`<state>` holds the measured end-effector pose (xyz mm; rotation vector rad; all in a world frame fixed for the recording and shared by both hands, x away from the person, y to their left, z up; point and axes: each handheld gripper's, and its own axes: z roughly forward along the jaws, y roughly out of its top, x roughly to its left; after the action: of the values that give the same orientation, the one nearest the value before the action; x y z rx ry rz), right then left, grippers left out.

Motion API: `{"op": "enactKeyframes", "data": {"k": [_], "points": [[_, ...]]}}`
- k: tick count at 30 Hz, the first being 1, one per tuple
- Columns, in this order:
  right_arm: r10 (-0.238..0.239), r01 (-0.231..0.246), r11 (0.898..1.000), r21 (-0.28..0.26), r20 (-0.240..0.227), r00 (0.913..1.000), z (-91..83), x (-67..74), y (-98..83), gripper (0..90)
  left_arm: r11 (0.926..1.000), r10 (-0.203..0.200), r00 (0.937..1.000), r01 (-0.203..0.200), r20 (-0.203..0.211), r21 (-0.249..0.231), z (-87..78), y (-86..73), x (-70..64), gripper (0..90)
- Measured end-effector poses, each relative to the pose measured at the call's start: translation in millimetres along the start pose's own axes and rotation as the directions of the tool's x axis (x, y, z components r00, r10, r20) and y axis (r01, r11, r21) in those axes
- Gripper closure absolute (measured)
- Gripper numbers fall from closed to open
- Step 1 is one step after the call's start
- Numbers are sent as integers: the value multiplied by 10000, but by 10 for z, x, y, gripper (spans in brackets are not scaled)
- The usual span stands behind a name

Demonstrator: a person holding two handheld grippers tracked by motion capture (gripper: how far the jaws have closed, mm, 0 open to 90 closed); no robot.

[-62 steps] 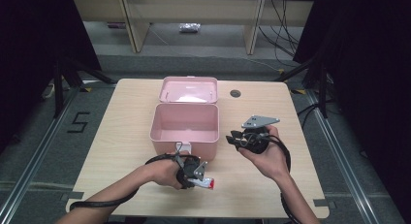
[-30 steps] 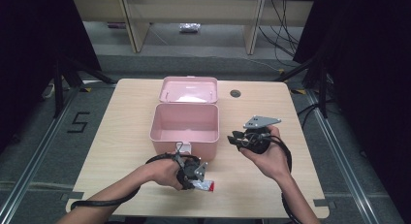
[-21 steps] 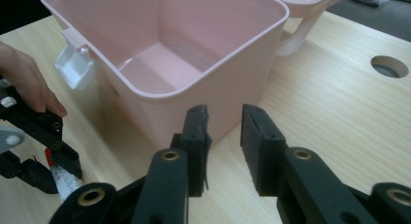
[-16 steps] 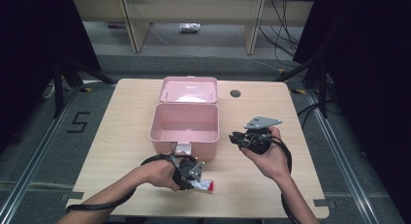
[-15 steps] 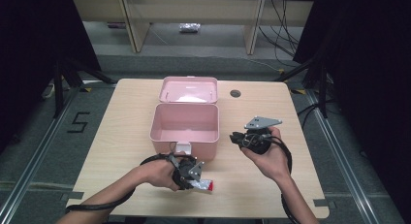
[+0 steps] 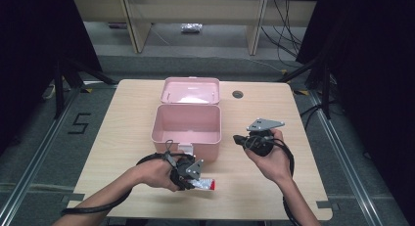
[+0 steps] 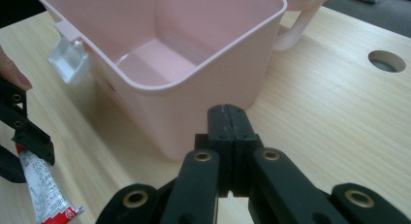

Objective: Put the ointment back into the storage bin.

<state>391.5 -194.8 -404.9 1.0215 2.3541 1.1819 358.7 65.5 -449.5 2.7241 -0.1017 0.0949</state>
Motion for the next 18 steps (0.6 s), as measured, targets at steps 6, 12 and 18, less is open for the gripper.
{"op": "enactKeyframes", "data": {"k": [6, 12, 18], "points": [[55, -55, 10000, -21, 18, 10000, 24, 21, -4, 900, 10000, -73, 10000, 73, 4, -38, -73, -8, -4, 714], [-157, 157, 9999, 12, -33, 9999, 21, 18, 12, 900, 9999, -155, 9999, 155, -34, 23, -147, -27, 2, 714], [-190, 190, 9998, 22, -15, 9998, 33, 22, 12, 900, 9998, -198, 9998, 198, -49, 24, -190, -38, 7, 714]]}}
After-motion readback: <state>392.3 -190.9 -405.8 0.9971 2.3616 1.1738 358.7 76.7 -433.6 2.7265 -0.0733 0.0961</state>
